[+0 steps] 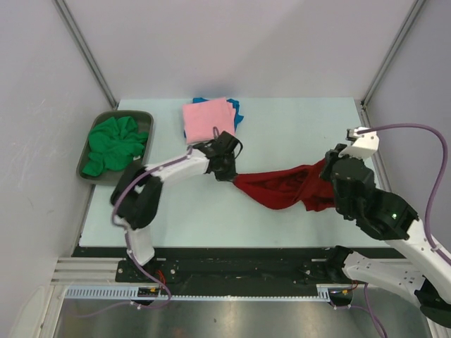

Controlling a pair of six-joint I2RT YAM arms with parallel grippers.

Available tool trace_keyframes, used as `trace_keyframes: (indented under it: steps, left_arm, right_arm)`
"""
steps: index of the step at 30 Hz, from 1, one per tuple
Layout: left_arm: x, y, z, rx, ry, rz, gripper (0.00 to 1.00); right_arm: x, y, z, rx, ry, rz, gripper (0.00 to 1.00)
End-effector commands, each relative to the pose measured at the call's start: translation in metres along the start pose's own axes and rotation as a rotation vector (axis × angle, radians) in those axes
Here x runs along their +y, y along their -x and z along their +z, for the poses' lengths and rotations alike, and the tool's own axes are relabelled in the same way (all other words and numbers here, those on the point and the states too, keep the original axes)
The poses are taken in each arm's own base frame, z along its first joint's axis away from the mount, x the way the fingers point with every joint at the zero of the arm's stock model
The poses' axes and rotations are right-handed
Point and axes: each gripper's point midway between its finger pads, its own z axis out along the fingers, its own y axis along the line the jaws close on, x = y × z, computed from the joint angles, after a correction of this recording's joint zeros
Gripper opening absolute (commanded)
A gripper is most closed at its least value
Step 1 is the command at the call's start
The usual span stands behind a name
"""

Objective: Fold and stack the t-shirts

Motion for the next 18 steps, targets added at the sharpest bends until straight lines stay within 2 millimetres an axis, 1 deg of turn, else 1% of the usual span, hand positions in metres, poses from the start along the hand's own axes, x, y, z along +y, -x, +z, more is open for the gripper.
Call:
trace_keyframes:
  steps: [1,2,3,4,5,6,7,8,9,10,11,12,13,14,15,16,17,18]
  left_arm:
    - [-0.023,0.053,-0.138,-0.314,-0.199,0.01,0.0]
    - [-0.027,0.061,-0.184,-0.405,-0.268,0.02,0.0]
    - [-0.028,0.065,-0.207,-0.449,-0.292,0.022,0.0]
    - [-0.028,0.069,-0.233,-0.485,-0.32,0.027,0.0]
    - [-0.027,0.071,-0.27,-0.55,-0.365,0.038,0.0]
    - [-0.025,0.07,-0.289,-0.57,-0.379,0.052,0.0]
    - [-0.027,0.073,-0.329,-0.641,-0.436,0.064,0.0]
    - [-0.025,0.072,-0.348,-0.672,-0.457,0.068,0.0]
    - [-0.024,0.07,-0.366,-0.702,-0.481,0.08,0.0]
    - [-0.022,0.066,-0.4,-0.761,-0.539,0.093,0.0]
    - [-0.02,0.064,-0.415,-0.788,-0.563,0.095,0.0]
    - [-0.018,0.06,-0.428,-0.809,-0.581,0.1,0.0]
    - [-0.014,0.055,-0.452,-0.847,-0.617,0.098,0.0]
    - [-0.012,0.052,-0.463,-0.859,-0.632,0.101,0.0]
    - [-0.009,0.048,-0.472,-0.873,-0.645,0.103,0.0]
    - [-0.005,0.044,-0.488,-0.899,-0.669,0.101,0.0]
    - [-0.004,0.04,-0.496,-0.91,-0.691,0.106,0.0]
    - [-0.003,0.037,-0.505,-0.926,-0.71,0.107,0.0]
  right_arm:
    - [0.022,0.087,-0.032,-0.229,0.253,0.124,0.0]
    - [0.027,0.1,-0.038,-0.26,0.293,0.135,0.0]
    - [0.03,0.109,-0.043,-0.279,0.328,0.123,0.0]
    - [0.037,0.124,-0.053,-0.307,0.395,0.107,0.0]
    - [0.042,0.132,-0.059,-0.319,0.434,0.106,0.0]
    - [0.051,0.139,-0.068,-0.33,0.51,0.104,0.0]
    - [0.051,0.148,-0.078,-0.35,0.554,0.121,0.0]
    - [0.051,0.164,-0.091,-0.389,0.605,0.157,0.0]
    - [0.057,0.171,-0.106,-0.415,0.692,0.162,0.0]
    - [0.051,0.182,-0.118,-0.447,0.726,0.193,0.0]
    - [0.044,0.197,-0.132,-0.485,0.761,0.223,0.0]
    - [0.045,0.204,-0.148,-0.509,0.83,0.218,0.0]
    - [0.042,0.21,-0.156,-0.527,0.853,0.225,0.0]
    - [0.037,0.216,-0.165,-0.544,0.874,0.231,0.0]
    - [0.031,0.228,-0.183,-0.585,0.927,0.239,0.0]
    - [0.026,0.235,-0.192,-0.611,0.946,0.244,0.0]
    - [0.024,0.239,-0.199,-0.622,0.964,0.242,0.0]
    - [0.018,0.249,-0.216,-0.656,1.008,0.254,0.0]
